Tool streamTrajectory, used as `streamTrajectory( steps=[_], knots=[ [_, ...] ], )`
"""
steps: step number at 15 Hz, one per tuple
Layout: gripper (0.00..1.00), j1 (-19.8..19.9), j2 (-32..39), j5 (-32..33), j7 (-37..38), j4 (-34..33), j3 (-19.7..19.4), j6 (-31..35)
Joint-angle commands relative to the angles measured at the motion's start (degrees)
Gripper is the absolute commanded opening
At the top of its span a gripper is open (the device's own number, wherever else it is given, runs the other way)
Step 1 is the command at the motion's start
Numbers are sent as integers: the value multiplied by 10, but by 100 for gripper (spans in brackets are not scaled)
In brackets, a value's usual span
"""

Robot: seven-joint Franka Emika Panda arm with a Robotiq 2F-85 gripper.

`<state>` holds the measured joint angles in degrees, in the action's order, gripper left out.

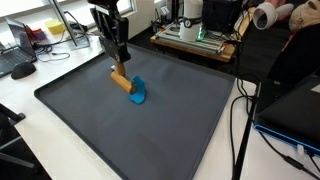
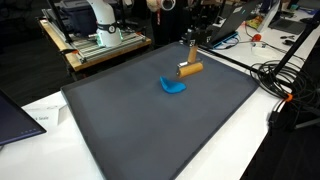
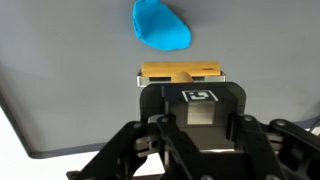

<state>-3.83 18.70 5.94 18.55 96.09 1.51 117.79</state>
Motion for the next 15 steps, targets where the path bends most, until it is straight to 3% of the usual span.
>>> streamTrajectory(
  steps=[1,10,15],
  knots=[
    [22,4,-23,-16,-11,47,-9,30],
    [22,7,-32,-10,-20,137,-23,74],
    [22,3,-44,-2,-30,187,-21,152]
  ],
)
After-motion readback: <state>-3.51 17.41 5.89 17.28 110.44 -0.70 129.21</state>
